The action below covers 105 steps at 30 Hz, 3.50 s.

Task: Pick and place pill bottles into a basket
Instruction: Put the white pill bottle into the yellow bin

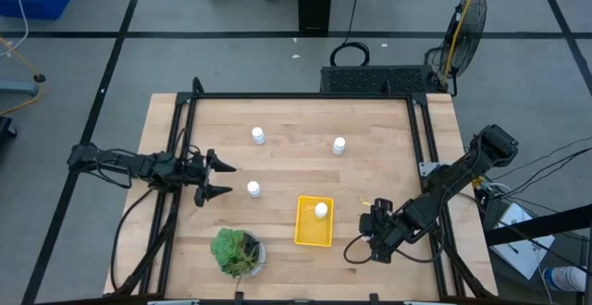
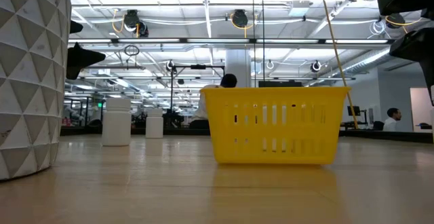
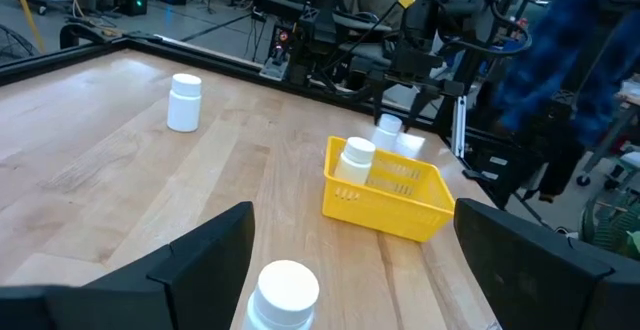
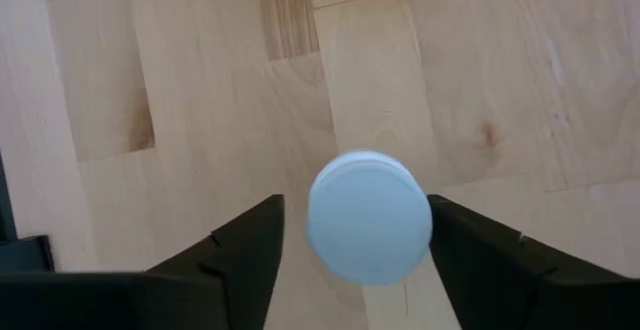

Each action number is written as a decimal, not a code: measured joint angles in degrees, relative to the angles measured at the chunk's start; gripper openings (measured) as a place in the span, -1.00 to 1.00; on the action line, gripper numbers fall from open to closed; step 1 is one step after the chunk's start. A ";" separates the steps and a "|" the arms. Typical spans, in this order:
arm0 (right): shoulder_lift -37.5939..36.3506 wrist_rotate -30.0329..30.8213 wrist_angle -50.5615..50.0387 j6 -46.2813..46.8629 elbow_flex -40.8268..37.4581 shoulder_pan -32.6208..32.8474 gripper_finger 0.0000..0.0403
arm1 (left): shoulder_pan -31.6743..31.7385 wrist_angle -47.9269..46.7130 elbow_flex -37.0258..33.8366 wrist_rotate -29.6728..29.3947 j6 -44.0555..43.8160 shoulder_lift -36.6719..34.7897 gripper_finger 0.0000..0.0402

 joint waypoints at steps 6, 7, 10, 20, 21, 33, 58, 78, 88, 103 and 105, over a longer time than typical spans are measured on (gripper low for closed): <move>0.00 0.18 0.09 -0.19 0.00 0.00 -0.17 | 0.01 -0.01 0.00 0.00 0.02 0.00 0.73; 0.00 0.19 0.25 -0.30 0.00 0.00 -0.21 | 0.02 -0.02 0.00 0.00 0.02 0.02 0.73; 0.00 0.17 1.34 -1.85 0.00 -0.14 -0.26 | 0.01 -0.02 0.00 0.00 0.05 0.01 0.73; 0.00 -4.20 2.59 -13.16 6.66 -5.53 -0.18 | 0.00 0.00 0.00 0.00 0.33 0.00 0.73; 0.00 -4.50 2.10 -14.83 8.07 -6.25 -0.20 | 0.01 0.00 0.00 0.00 0.33 0.00 0.73; 0.00 -7.71 0.36 -33.84 16.81 -15.69 -0.21 | 0.01 0.00 0.00 0.00 0.87 0.00 0.73; 11.40 -19.65 12.53 -42.83 16.80 -21.92 -0.23 | 0.01 -0.03 0.00 0.04 1.62 0.02 0.73; 11.89 -19.18 6.66 -46.66 19.70 -22.27 -0.23 | 0.01 -0.04 0.00 0.04 2.49 0.02 0.73; 12.02 -17.74 6.33 -49.83 19.69 -23.32 -0.23 | 0.02 -0.06 0.00 0.04 2.47 0.02 0.73; 18.25 -17.75 4.69 -51.22 19.63 -24.02 -0.21 | 0.00 -0.06 0.00 0.15 2.43 0.02 0.73; 18.04 -17.67 4.66 -51.28 19.63 -24.02 -0.21 | 0.02 -0.06 0.00 0.15 2.49 0.01 0.73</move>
